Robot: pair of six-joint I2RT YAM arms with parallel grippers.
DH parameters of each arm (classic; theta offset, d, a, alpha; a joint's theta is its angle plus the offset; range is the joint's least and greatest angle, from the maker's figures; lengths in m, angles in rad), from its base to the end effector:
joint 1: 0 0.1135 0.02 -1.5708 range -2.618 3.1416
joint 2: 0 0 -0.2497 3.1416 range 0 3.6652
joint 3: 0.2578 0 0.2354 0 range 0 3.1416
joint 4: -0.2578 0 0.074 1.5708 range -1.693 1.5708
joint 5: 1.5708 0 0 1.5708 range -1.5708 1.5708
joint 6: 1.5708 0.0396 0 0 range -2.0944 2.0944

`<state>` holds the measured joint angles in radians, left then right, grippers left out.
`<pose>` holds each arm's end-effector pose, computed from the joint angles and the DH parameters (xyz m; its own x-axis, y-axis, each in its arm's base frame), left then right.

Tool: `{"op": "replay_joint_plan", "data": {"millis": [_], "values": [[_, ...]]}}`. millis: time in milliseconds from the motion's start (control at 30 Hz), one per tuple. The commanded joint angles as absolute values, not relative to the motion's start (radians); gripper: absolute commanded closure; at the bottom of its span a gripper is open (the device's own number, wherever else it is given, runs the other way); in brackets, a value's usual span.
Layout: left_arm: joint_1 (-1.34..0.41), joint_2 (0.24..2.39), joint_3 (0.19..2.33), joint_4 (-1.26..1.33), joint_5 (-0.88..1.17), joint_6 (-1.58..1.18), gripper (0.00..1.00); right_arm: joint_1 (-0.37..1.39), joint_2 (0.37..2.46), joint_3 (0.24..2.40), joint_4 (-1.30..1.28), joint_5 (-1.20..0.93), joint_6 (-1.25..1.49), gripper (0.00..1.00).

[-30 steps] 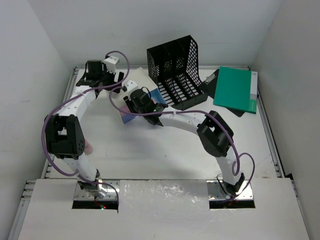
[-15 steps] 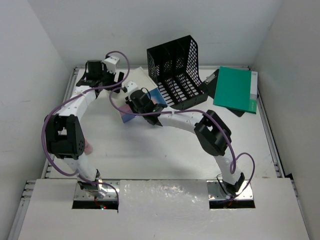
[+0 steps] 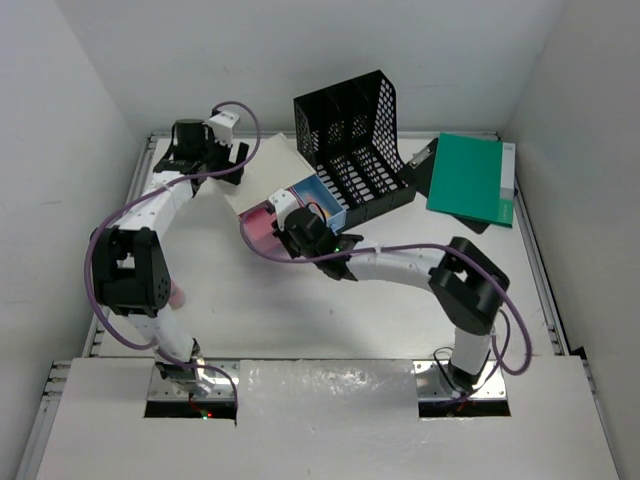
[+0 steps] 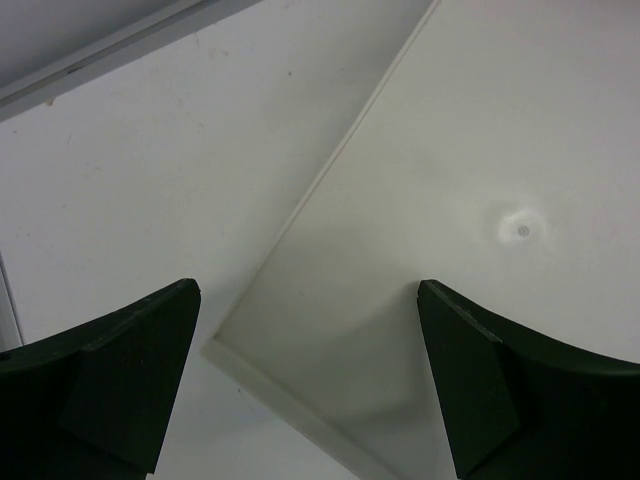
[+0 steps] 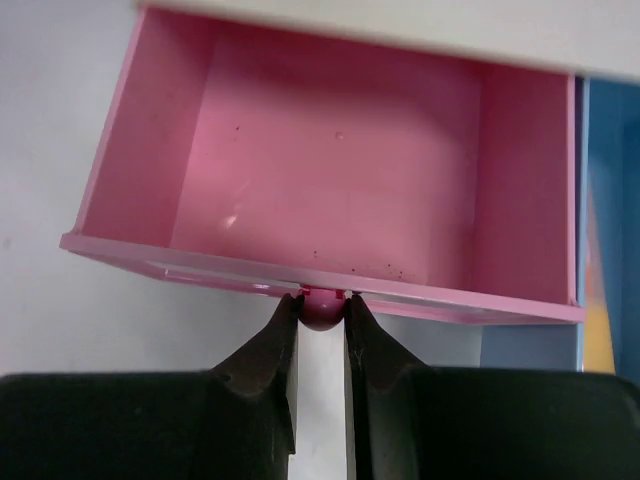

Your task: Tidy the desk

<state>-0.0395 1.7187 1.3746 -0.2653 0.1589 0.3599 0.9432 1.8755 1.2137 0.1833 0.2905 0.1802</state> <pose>0.3835 -0.0214 0.2754 -0.4759 0.3668 -0.7994 0.3593 0.9107 0.2040 0.2504 0.3258 0.2076 -0.3782 -0.2289 -0.8970 -0.5676 0.8228 0.0293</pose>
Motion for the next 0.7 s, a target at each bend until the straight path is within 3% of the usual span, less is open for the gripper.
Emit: {"op": "replay_joint_plan", "data": {"millis": [0,100,133,200,233,300,333,500,667], "values": [[-0.049,1.732,1.397,-0.261,0.138,0.361,0.11,1.000,1.760,1.135,0.187,0.310,0.166,1.00],[-0.049,1.735,1.405,-0.262,0.144,0.351,0.11,1.003,1.747,1.147,0.131,0.291,0.156,0.97],[-0.049,1.736,1.410,-0.273,0.144,0.350,0.11,1.003,1.749,1.173,0.111,0.285,0.147,0.82],[-0.049,1.730,1.417,-0.285,0.143,0.351,0.11,1.005,1.750,1.192,0.051,0.255,0.149,0.66],[-0.049,1.726,1.417,-0.297,0.143,0.354,0.11,1.006,1.743,1.190,0.035,0.246,0.152,0.49],[-0.049,1.697,1.416,-0.308,0.140,0.362,0.11,1.018,1.700,1.174,0.008,0.241,0.141,0.39],[-0.049,1.683,1.417,-0.324,0.140,0.365,0.11,1.023,1.680,1.152,0.003,0.250,0.115,0.26],[-0.049,1.591,1.474,-0.400,0.173,0.373,0.08,1.101,1.528,1.103,-0.008,0.203,-0.055,0.15],[0.050,1.510,1.649,-0.607,0.291,0.342,0.05,1.161,1.600,1.188,0.063,-0.147,-0.166,0.10]]}}
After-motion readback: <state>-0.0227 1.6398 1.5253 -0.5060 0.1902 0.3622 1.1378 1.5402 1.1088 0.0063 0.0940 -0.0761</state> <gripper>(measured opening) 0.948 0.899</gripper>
